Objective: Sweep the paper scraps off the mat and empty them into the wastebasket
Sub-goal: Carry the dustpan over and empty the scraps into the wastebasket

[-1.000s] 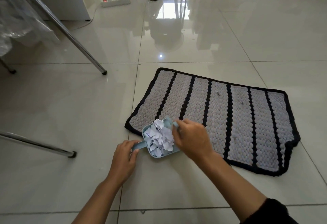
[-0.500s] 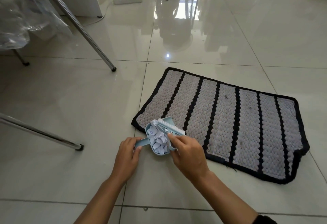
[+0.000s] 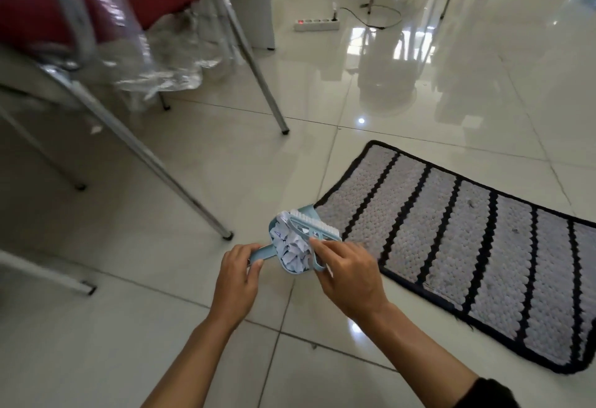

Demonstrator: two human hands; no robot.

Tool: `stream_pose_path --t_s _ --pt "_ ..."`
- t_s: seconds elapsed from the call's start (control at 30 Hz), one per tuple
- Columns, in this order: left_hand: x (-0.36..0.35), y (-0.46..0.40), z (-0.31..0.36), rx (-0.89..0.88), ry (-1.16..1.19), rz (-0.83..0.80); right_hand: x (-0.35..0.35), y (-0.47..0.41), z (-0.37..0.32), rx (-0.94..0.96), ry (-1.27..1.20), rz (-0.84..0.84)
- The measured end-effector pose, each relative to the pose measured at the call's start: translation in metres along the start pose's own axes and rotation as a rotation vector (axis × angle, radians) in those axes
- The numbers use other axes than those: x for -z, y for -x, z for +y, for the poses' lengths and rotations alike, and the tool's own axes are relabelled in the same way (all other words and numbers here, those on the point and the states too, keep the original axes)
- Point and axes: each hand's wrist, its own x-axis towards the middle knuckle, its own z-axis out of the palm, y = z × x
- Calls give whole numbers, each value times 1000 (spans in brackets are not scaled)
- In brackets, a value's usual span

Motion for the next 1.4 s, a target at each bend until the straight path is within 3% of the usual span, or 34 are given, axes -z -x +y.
stream_pose_path --t_s 0.23,0.63,0.93,1.1,1.4 --pt "86 78 -31 120 -44 199 -13 -7 -97 242 -45 37" --pt "234 204 -83 295 -165 536 -33 -12 -300 542 -157 -66" --pt "371 246 -92 343 -272 737 -15 -45 -445 745 -249 -74" --pt "429 221 -108 385 -271 827 -26 -89 -505 748 -357 -82" --pt "482 162 -169 439 -495 759 -96 -162 -543 599 -418 -155"
